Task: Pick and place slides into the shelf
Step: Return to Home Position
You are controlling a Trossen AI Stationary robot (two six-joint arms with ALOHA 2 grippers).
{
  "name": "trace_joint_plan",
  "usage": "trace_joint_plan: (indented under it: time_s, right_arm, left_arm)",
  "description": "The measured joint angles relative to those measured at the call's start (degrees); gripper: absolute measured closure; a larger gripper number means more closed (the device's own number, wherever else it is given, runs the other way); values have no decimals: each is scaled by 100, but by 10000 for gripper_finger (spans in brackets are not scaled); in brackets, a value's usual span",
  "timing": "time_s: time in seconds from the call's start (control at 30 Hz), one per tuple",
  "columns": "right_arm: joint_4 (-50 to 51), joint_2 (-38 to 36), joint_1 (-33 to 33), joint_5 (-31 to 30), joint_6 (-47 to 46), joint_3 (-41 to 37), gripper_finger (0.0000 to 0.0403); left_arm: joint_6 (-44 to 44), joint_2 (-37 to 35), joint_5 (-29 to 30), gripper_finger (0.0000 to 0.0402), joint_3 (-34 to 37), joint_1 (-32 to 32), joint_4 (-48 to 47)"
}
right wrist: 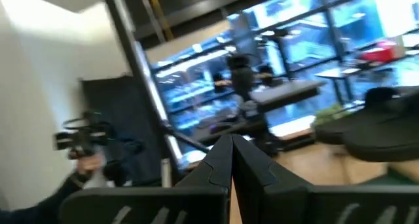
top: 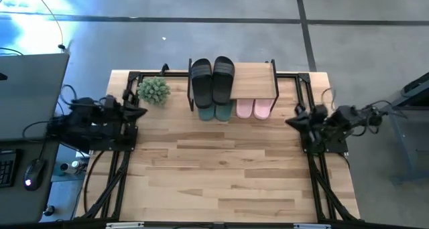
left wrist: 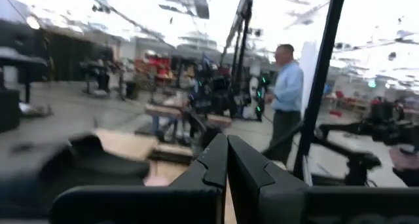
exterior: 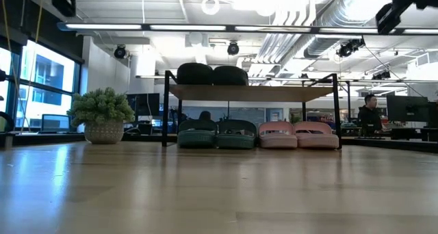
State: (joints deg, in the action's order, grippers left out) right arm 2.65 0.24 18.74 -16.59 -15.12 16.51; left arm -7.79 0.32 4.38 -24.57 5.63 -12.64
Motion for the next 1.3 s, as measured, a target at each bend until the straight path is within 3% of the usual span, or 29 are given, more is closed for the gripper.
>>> trace_joint_plan:
  time_s: [0.2,0.53,0.77,0.93,1.3]
  right_arm:
    - [-1452,-1,1,336,-218,-1151,403]
    - [-1772,0,2,364,-563,-1586,403]
    - [-1626,1,2,357,-545,-1594,403]
    - [-546,21,1,21,-404,-1589,403]
    - [-530,239,-7,58,354,-1583,403]
  left_arm:
    - [-285,4,-369,401,1200,-1,1183]
    - [-663,7,-525,401,2279,-1,1917]
    - [-794,4,-529,401,2404,-1,1853]
    - [-680,4,-467,401,2403,0,1382]
    - [-555,70,-444,401,2404,0,1330]
